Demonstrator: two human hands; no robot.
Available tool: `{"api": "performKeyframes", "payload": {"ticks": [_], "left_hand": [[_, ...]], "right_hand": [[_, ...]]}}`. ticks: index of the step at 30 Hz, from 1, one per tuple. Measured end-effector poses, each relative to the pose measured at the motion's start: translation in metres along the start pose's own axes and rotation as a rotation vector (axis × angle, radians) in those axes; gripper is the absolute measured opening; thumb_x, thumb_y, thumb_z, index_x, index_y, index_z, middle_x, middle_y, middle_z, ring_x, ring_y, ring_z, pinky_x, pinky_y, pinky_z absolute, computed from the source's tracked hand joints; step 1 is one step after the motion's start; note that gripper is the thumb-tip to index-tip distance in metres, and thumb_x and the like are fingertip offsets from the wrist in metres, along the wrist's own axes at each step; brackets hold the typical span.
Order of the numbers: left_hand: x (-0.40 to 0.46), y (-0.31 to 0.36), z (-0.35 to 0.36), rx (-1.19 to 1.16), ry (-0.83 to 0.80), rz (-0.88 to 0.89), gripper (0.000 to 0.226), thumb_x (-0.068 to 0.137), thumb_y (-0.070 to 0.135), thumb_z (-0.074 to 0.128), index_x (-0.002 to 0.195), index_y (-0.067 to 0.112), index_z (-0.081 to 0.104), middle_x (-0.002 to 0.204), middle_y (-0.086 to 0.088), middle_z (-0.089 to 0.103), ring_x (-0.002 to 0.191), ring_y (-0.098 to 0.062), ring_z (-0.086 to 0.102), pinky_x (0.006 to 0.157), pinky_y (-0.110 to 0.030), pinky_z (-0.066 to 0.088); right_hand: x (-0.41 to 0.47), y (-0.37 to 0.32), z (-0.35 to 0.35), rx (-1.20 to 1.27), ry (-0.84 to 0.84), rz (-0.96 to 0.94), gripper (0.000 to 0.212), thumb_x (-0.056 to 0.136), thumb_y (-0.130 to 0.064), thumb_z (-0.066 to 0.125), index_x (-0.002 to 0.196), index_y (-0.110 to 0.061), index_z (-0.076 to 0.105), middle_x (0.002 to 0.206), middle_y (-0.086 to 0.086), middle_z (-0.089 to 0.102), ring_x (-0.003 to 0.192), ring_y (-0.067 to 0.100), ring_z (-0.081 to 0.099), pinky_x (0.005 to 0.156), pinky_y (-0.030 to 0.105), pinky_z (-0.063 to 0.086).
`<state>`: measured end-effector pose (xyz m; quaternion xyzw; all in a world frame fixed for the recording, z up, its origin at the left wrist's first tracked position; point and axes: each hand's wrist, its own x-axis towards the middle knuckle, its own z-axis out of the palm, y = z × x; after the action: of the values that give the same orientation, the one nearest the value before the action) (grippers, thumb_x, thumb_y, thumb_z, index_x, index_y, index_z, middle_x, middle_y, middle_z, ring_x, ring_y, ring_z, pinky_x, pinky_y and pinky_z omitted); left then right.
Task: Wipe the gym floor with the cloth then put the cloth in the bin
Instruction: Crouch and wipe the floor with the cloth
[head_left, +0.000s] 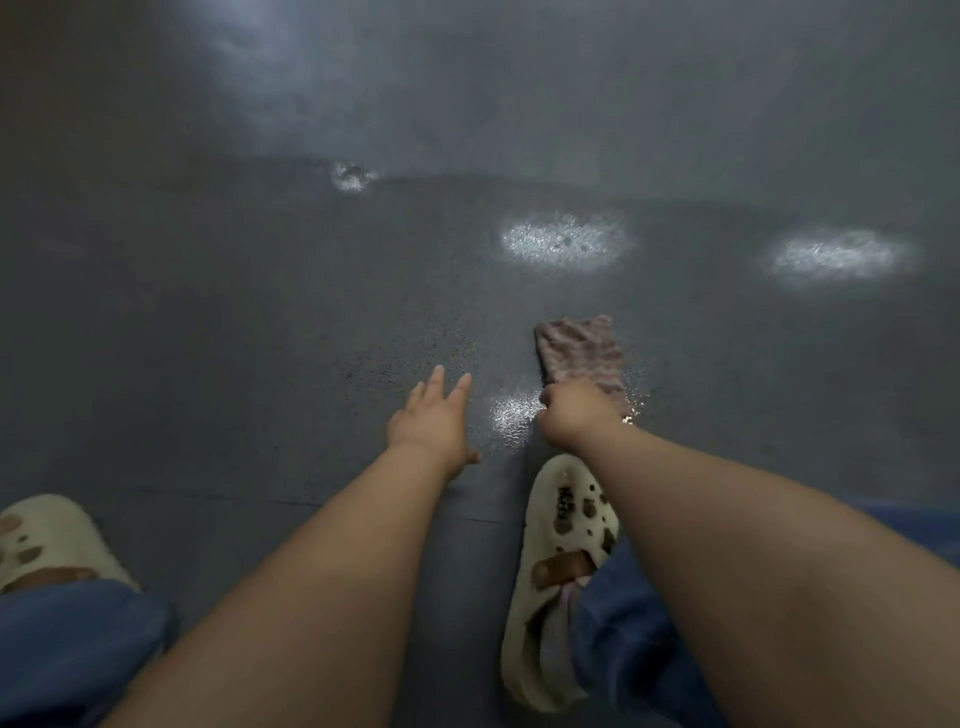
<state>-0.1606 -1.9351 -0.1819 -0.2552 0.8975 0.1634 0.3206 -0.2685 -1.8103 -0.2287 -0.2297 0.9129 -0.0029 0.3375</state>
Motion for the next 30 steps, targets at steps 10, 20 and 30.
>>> {"api": "performKeyframes", "payload": {"ticks": [10,20,30], "left_hand": [[-0.062,0.023,-0.015,0.017,0.119,0.029,0.098,0.084,0.045,0.067,0.152,0.028,-0.001,0.159,-0.002,-0.007,0.146,-0.027,0.003,0.113,-0.045,0.022],[-0.046,0.014,-0.02,-0.049,0.116,0.021,0.1,0.084,0.039,0.069,0.152,0.028,-0.003,0.16,-0.001,-0.004,0.146,-0.026,0.004,0.113,-0.044,0.023],[0.034,0.041,0.014,-0.049,-0.021,0.003,0.106,0.083,0.036,0.07,0.151,0.025,-0.011,0.16,-0.002,-0.001,0.146,-0.024,0.005,0.115,-0.043,0.021]], "right_hand": [[-0.074,-0.022,-0.019,0.082,0.148,-0.028,0.041,0.092,-0.025,0.046,0.131,-0.013,0.052,0.135,0.012,0.047,0.126,0.03,0.041,0.1,0.037,0.038],[-0.083,-0.027,-0.019,0.043,0.149,0.033,0.044,0.092,-0.025,0.047,0.133,-0.013,0.047,0.139,0.012,0.039,0.131,0.031,0.032,0.106,0.038,0.029],[-0.003,0.025,0.005,0.07,0.098,0.062,0.048,0.094,-0.024,0.045,0.139,-0.009,0.035,0.152,0.013,0.024,0.139,0.03,0.023,0.113,0.037,0.023]]}}
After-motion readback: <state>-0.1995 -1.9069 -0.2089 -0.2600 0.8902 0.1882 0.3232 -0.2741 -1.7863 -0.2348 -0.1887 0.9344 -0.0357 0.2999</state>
